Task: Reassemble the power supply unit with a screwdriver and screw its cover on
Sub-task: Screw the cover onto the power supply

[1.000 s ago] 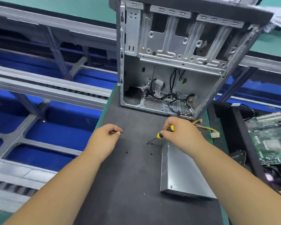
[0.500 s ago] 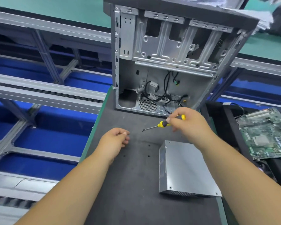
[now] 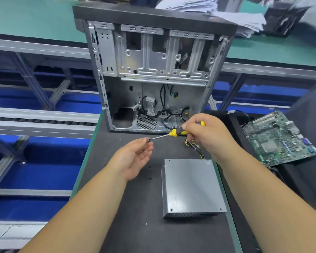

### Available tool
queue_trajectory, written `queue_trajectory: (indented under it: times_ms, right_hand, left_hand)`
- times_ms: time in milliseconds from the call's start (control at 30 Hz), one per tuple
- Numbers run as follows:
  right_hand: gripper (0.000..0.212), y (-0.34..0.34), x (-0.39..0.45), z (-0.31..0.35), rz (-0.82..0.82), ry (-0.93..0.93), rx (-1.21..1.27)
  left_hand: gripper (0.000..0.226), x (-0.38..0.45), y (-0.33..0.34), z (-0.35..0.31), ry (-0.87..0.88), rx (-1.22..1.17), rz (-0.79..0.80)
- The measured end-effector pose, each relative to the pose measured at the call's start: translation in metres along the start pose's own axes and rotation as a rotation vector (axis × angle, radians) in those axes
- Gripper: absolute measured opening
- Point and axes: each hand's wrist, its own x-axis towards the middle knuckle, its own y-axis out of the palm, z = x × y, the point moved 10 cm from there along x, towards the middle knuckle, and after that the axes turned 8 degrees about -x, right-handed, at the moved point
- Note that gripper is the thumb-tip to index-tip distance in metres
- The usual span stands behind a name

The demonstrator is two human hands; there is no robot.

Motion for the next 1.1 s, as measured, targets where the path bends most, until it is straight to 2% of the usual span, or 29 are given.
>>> queue_trajectory:
  times_ms: [233, 367, 433, 500, 667, 833, 967, 1100]
  right_hand:
    - [0.009, -0.015, -0.007, -0.001, -0.031, -0.032, 0.037]
    - [0.009, -0.02, -0.009, -0.001, -0.021, -0.053, 0.013]
    - [0.009, -0.021, -0.01, -0.003, -0.02, -0.049, 0.005]
    - [0.008, -0.024, -0.011, -0.006, -0.029, -0.044, 0.002]
    - [0.006, -0.033, -0.014, -0.009, -0.061, -0.063, -0.035]
    - [0.013, -0.041, -0.018, -0.008, -0.071, -0.08, -0.02]
    - [0.018, -0.045, -0.02, -0.007, -0.088, -0.097, -0.042]
    - [0.034, -0.052, -0.022, -0.008, -0.193, -0.078, -0.072]
  left_hand:
    - [0.01, 0.001, 0.013, 0.003, 0.033, 0.032, 0.069]
    - [0.023, 0.0, 0.022, 0.002, 0.058, 0.044, 0.115]
    - [0.018, -0.002, 0.026, 0.001, 0.077, 0.058, 0.128]
    - [0.013, -0.004, 0.028, 0.0, 0.11, 0.102, 0.127]
    - [0.017, -0.008, 0.032, -0.004, 0.218, 0.257, 0.101]
    - [0.024, -0.011, 0.037, -0.002, 0.237, 0.295, 0.106]
    - [0.02, -0.014, 0.04, -0.001, 0.257, 0.324, 0.105]
    - [0.021, -0.02, 0.046, -0.002, 0.311, 0.338, 0.098]
